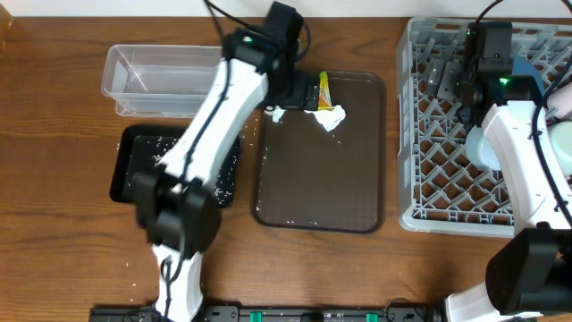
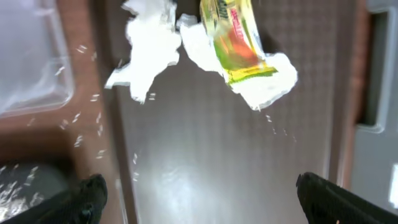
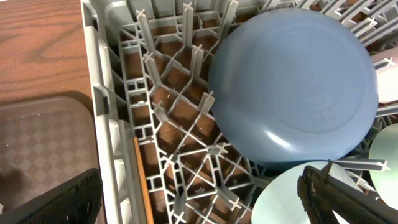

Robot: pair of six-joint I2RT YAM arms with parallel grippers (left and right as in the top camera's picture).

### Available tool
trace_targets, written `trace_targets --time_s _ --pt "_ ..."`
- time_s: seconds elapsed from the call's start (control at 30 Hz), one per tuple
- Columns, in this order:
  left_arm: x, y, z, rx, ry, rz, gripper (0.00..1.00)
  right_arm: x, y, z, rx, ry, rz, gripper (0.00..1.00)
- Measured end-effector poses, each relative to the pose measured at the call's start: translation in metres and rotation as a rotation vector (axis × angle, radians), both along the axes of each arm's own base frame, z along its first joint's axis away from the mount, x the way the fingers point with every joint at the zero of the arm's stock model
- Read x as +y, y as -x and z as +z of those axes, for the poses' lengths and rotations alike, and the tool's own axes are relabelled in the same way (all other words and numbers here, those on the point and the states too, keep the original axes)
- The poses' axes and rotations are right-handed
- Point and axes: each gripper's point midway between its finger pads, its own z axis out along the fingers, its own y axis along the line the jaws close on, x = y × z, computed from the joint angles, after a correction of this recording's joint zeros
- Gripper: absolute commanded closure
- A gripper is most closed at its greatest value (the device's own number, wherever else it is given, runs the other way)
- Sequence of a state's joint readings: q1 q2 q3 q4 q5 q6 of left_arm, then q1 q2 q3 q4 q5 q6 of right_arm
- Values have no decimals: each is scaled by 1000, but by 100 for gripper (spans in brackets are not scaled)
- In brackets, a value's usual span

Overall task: Sort waste into correct bins and load items into the dishwasher rack
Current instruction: 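Reach the left gripper to the brown tray and grasp the yellow wrapper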

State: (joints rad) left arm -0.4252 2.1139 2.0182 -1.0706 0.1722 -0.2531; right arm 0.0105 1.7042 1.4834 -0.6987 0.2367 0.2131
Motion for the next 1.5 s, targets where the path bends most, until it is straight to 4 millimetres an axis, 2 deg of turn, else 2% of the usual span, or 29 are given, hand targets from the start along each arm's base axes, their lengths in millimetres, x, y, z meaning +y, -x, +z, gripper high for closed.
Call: trace_targets --time_s 0.13,0.2,0.43,0.57,0.8,0.87,0.93,1.37,1.5 --pt "-19 -26 -41 -25 4 -19 0 0 0 0 0 0 0 1" --pt "-27 -31 -55 -30 9 -16 0 0 0 0 0 0 0 1" --pt "-60 -43 -89 -13 84 136 0 0 0 0 0 0 0 1" --pt "-67 -42 -105 25 105 227 0 0 0 0 0 0 0 1" --pt "-70 -47 -107 31 138 304 11 0 0 0 0 0 0 1" --pt "-70 -47 -107 34 141 315 25 0 0 0 0 0 0 1" --pt "-70 -47 -107 37 144 322 33 0 0 0 0 0 0 1" --pt "-71 -46 -107 43 146 320 33 0 0 0 0 0 0 1" --pt "-68 -48 -108 33 134 330 41 0 0 0 0 0 0 1"
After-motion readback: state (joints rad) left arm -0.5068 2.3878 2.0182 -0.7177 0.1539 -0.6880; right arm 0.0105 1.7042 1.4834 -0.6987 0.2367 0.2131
